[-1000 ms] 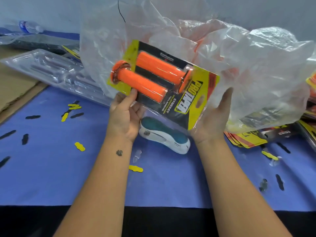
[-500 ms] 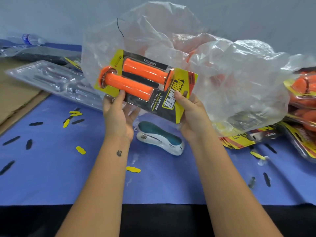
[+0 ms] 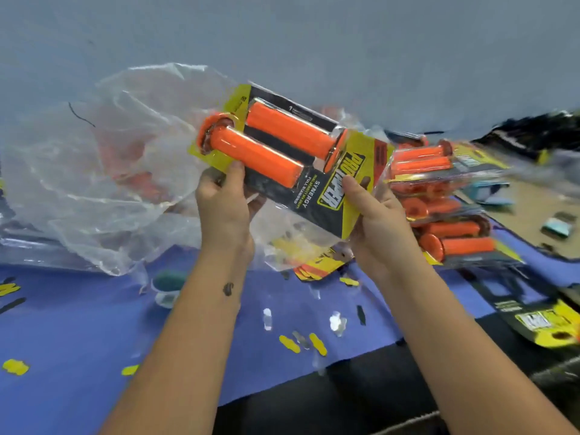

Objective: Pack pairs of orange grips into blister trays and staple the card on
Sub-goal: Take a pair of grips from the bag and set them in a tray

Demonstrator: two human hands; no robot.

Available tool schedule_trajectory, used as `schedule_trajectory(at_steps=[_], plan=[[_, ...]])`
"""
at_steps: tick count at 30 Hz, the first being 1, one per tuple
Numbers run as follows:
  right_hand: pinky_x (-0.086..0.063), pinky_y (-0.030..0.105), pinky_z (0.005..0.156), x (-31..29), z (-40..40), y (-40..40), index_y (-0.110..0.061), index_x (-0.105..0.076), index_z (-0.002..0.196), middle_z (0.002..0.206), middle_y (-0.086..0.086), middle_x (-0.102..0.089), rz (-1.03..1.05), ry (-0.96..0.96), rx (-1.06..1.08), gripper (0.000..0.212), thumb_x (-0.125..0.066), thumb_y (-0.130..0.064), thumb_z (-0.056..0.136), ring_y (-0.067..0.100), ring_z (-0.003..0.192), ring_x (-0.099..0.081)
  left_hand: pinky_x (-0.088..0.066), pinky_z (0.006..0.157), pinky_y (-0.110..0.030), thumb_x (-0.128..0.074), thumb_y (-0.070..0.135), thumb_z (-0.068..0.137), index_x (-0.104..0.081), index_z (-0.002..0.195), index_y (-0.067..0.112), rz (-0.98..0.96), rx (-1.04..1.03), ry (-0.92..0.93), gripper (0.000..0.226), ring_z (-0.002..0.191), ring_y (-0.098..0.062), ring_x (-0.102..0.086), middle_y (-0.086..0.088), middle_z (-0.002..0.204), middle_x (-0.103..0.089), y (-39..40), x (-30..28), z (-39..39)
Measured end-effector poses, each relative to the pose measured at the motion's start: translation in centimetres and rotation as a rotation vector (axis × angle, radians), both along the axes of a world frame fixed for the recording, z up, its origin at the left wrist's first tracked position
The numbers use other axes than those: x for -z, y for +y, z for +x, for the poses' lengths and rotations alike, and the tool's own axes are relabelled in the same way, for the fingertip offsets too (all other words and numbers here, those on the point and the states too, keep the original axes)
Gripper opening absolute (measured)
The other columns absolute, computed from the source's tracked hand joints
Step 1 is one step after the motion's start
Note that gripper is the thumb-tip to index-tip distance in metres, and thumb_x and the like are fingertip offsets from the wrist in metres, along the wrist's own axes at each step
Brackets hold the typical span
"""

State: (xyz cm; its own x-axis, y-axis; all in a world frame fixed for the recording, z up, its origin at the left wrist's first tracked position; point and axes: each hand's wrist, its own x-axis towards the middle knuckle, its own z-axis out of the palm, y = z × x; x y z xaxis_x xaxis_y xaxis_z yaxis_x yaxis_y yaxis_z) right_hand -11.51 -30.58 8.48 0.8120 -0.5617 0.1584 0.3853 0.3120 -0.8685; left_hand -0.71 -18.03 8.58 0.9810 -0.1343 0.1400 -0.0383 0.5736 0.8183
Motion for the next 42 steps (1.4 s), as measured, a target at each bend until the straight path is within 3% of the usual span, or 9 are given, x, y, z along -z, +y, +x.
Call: schedule_trajectory(at_steps=[4, 8, 12, 16, 20, 25, 31, 34, 42], plan=[[-0.054, 0.054, 0.090, -2.3, -1.9, -4.0, -0.005, -0.053, 0.132, 0.123, 0.017, -0.066, 0.041, -0.004, 0.165, 0.036, -0.055, -0.013, 0.097, 0.033, 0.109, -0.066, -0.058, 0.069, -0.028, -0.050, 0.010, 0.098, -0.049, 0.101, 0.012, 0.104, 0.281, -0.059, 0.004, 0.080, -0.017, -0.065, -0.010, 0.093, -0.061, -5.2, -2.3, -3.0], [-0.049, 0.055, 0.098, -4.1, -0.7, -7.7, -0.007, -0.058, 0.115, 0.112, 0.016, -0.069, 0.191, -0.076, 0.311, 0.019, -0.056, -0.016, 0.098, 0.036, 0.109, -0.065, -0.057, 0.069, -0.027, -0.050, 0.005, 0.098, -0.042, 0.130, 0.011, 0.234, 0.485, -0.067, 0.033, 0.084, -0.016, -0.065, -0.014, 0.110, -0.063, -8.5, -3.6, -5.3], [-0.045, 0.031, 0.082, -4.5, 1.5, -9.7, -0.009, -0.060, 0.092, 0.080, 0.005, -0.058, 0.214, 0.047, 0.229, 0.013, -0.059, -0.022, 0.097, 0.018, 0.077, -0.055, -0.053, 0.063, -0.022, -0.048, 0.004, 0.099, -0.053, 0.116, 0.010, 0.302, 0.538, -0.047, 0.019, 0.081, -0.013, -0.061, -0.010, 0.105, -0.062, -9.7, -3.1, -6.2], [-0.041, 0.026, 0.062, -1.9, 3.8, -8.2, -0.011, -0.060, 0.093, 0.077, 0.002, -0.055, 0.153, 0.244, 0.379, 0.003, -0.058, -0.010, 0.093, 0.014, 0.067, -0.050, -0.052, 0.073, -0.029, -0.047, 0.006, 0.099, -0.063, 0.097, 0.013, 0.393, 0.521, 0.008, 0.017, 0.084, -0.016, -0.061, -0.003, 0.090, -0.066, -8.9, -0.9, -5.4], [-0.050, 0.041, 0.089, 1.9, 4.9, -3.6, -0.020, -0.053, 0.110, 0.115, 0.004, -0.057, -0.051, 0.314, 0.675, 0.023, -0.055, -0.012, 0.089, 0.023, 0.102, -0.058, -0.055, 0.071, -0.029, -0.044, 0.005, 0.099, -0.067, 0.088, 0.015, 0.419, 0.463, 0.006, 0.027, 0.077, -0.011, -0.065, -0.002, 0.087, -0.069, -7.4, 1.0, -4.2], [-0.039, 0.027, 0.088, 3.8, 5.2, 3.9, -0.022, -0.053, 0.105, 0.109, -0.006, -0.046, -0.503, 0.118, 0.838, 0.029, -0.051, -0.004, 0.082, 0.010, 0.102, -0.044, -0.051, 0.059, -0.019, -0.049, 0.001, 0.093, -0.068, 0.096, 0.006, 0.362, 0.452, -0.008, 0.020, 0.069, -0.012, -0.065, -0.006, 0.077, -0.071, -4.1, 2.5, -3.4], [-0.042, 0.030, 0.082, 5.0, 7.0, 10.6, -0.014, -0.061, 0.097, 0.102, -0.005, -0.049, -0.759, -0.037, 0.738, 0.024, -0.049, -0.003, 0.078, 0.010, 0.095, -0.043, -0.054, 0.062, -0.024, -0.044, -0.005, 0.093, -0.064, 0.099, -0.001, 0.257, 0.280, -0.034, 0.021, 0.066, -0.019, -0.066, -0.009, 0.072, -0.070, 2.7, 4.1, -1.3], [-0.047, 0.044, 0.079, 5.6, 8.1, 14.1, -0.009, -0.062, 0.092, 0.099, 0.002, -0.054, -0.804, -0.063, 0.551, 0.020, -0.048, -0.003, 0.080, 0.017, 0.094, -0.048, -0.052, 0.057, -0.020, -0.042, -0.003, 0.095, -0.066, 0.091, 0.008, 0.282, 0.144, -0.054, 0.027, 0.062, -0.014, -0.065, -0.003, 0.067, -0.069, 6.1, 4.7, 0.3], [-0.043, 0.046, 0.089, 7.1, 11.8, 22.2, -0.004, -0.063, 0.111, 0.112, 0.013, -0.058, -1.043, 0.006, 0.037, 0.039, -0.040, -0.004, 0.079, 0.030, 0.102, -0.050, -0.049, 0.065, -0.026, -0.045, 0.001, 0.090, -0.066, 0.079, 0.015, 0.435, -0.292, 0.007, 0.028, 0.067, -0.011, -0.060, 0.006, 0.067, -0.068, 15.9, 7.6, 4.7]])
